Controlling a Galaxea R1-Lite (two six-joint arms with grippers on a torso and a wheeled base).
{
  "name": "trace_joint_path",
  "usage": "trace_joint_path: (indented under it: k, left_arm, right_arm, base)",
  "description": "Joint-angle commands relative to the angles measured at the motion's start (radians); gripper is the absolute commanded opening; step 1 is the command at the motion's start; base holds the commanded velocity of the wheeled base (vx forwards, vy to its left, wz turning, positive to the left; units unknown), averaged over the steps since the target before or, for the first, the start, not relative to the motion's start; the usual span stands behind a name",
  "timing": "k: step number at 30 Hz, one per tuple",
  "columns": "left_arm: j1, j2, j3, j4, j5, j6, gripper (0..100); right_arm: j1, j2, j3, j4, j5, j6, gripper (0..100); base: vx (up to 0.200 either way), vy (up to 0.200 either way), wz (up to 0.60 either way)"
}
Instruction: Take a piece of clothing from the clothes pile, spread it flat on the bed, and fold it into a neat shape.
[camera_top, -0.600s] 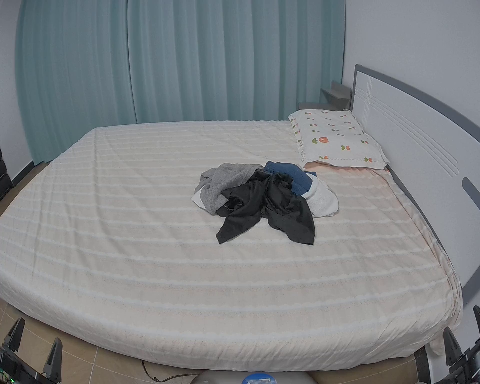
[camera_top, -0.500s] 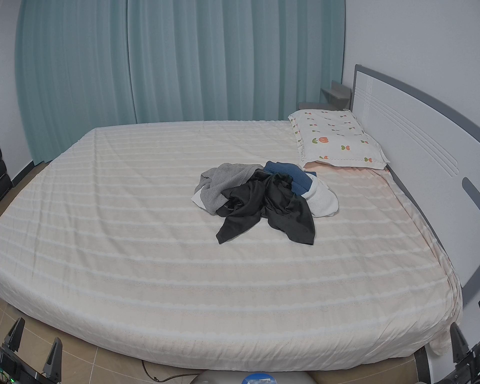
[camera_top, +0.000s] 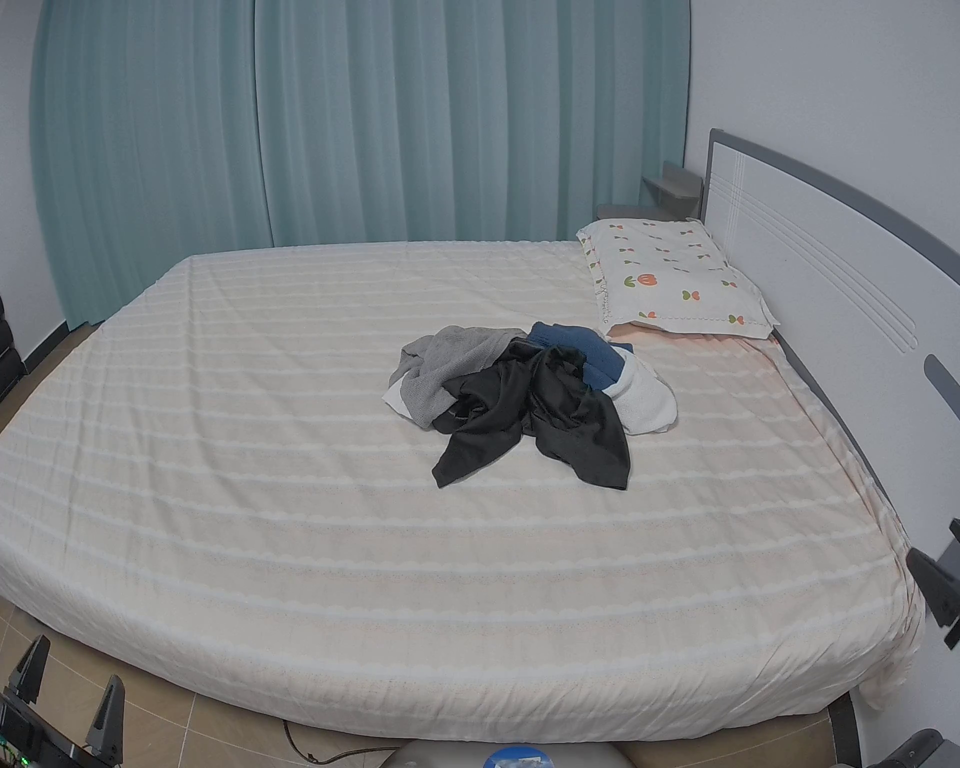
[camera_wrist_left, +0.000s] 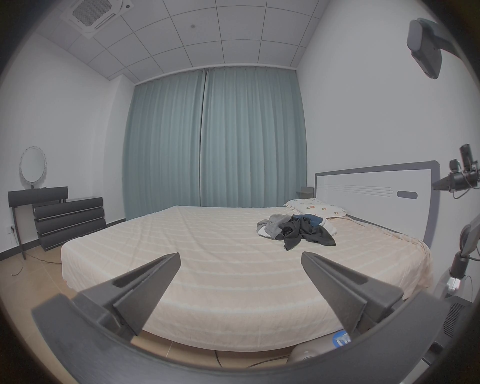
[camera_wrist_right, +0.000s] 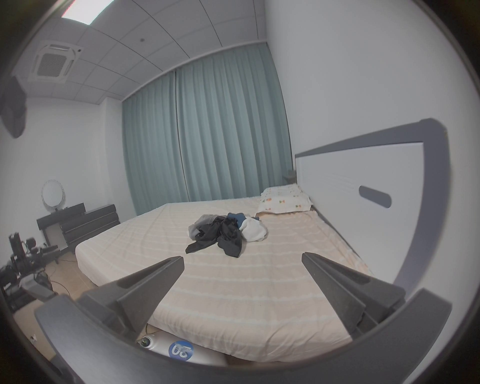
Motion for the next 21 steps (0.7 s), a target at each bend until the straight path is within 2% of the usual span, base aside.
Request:
trace_joint_path:
  k: [1,4,5,6,9,15,21]
  left_arm:
    - [0.0,-0.016,0.018,0.0,0.0,0.0,100]
    - [0.0,-0.016,0.018,0.0,0.0,0.0,100]
    - [0.0,-0.016,0.018,0.0,0.0,0.0,100]
    - [0.0,-0.016,0.018,0.0,0.0,0.0,100]
    - [0.0,-0.016,0.018,0.0,0.0,0.0,100]
    - [0.0,-0.016,0.018,0.0,0.0,0.0,100]
    - [0.0,-0.016,0.018,0.0,0.0,0.0,100]
  right_arm:
    - [0.052,0.817,-0.093,-0.385,0.016,0.109,100]
    - [0.057,0.993,-0.179,-0.449,0.014,0.117,100]
    - [0.057,0.993,-0.179,-0.449,0.014,0.117,100]
    - [0.058,1.119,-0.256,-0.468,0.014,0.117,100]
    - [0.073,1.234,-0.356,-0.469,0.003,0.125,100]
    - [0.127,1.466,-0.604,-0.46,-0.072,0.197,100]
    - [0.152,1.658,-0.819,-0.451,-0.123,0.198,100]
  base:
    - [0.0,0.0,0.0]
    - [0.0,0.0,0.0]
    - [0.0,0.0,0.0]
    - [0.0,0.0,0.0]
    - [0.0,0.0,0.0]
    - [0.0,0.0,0.0]
    - [0.0,0.0,0.0]
